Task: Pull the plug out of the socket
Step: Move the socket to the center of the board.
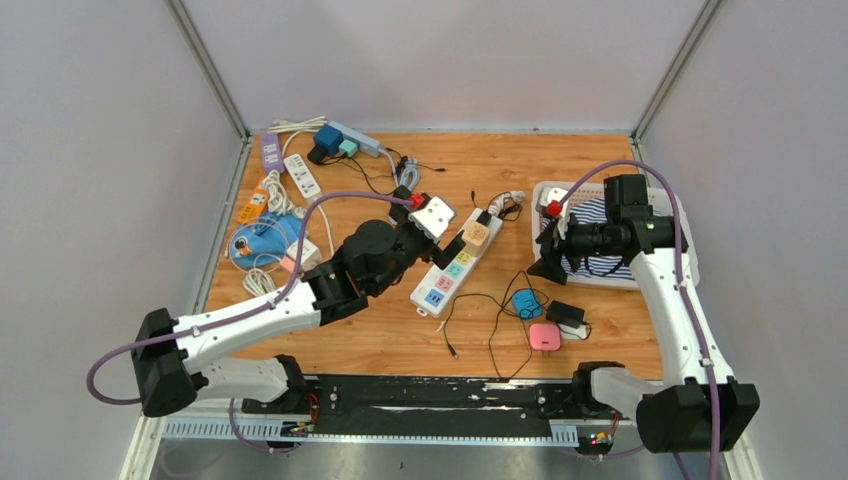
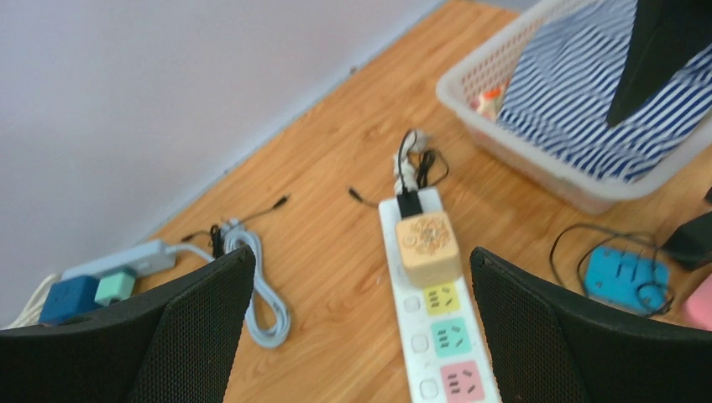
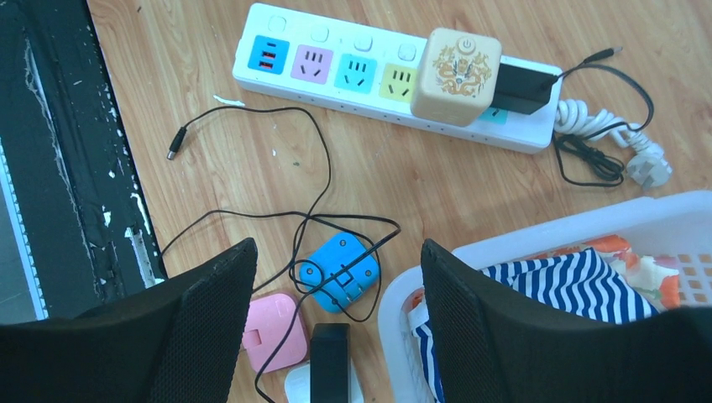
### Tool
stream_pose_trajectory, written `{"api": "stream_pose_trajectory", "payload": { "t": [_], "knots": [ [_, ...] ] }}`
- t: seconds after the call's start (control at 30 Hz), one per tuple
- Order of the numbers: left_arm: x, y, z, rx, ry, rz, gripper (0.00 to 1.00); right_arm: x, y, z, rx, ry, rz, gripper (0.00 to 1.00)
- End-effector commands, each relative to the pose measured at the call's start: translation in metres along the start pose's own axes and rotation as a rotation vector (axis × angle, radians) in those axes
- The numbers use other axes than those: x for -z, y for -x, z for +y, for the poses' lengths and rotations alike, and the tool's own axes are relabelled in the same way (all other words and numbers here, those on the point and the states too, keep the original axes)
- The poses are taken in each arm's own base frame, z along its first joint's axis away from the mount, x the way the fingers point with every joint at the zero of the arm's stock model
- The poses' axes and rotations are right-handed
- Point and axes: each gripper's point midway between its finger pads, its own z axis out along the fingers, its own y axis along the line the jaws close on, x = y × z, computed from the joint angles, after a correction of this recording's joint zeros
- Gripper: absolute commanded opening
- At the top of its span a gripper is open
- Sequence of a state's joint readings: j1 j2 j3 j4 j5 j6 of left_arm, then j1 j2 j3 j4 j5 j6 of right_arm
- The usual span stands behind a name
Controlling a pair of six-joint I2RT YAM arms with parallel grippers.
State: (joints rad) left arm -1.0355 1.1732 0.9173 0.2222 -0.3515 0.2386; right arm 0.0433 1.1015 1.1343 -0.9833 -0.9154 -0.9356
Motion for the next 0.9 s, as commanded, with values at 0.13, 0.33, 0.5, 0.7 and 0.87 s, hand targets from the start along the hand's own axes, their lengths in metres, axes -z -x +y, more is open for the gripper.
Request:
{"api": "stream_pose_trajectory", "payload": {
  "t": [0.13, 0.33, 0.5, 0.7, 0.87],
  "knots": [
    [0.003, -0.063, 0.003, -0.124, 0.033, 0.248, 1.0, -0.01, -0.021, -0.011, -0.042, 0.006, 0.069, 0.73],
    [-0.006, -0.09, -0.006, -0.165, 0.004, 0.445, 1.0, -0.008, -0.028, -0.011, -0.052, 0.001, 0.054, 0.73],
    [-0.006, -0.102, -0.005, -0.193, 0.021, 0.498, 1.0, -0.003, -0.034, -0.018, -0.085, -0.022, 0.049, 0.73],
    [0.001, -0.098, -0.004, -0.181, 0.009, 0.472, 1.0, 0.0, -0.041, -0.024, -0.114, -0.04, 0.047, 0.73],
    [0.005, -0.1, -0.004, -0.183, 0.005, 0.467, 1.0, 0.002, -0.045, -0.028, -0.138, -0.048, 0.047, 0.73]
  ]
}}
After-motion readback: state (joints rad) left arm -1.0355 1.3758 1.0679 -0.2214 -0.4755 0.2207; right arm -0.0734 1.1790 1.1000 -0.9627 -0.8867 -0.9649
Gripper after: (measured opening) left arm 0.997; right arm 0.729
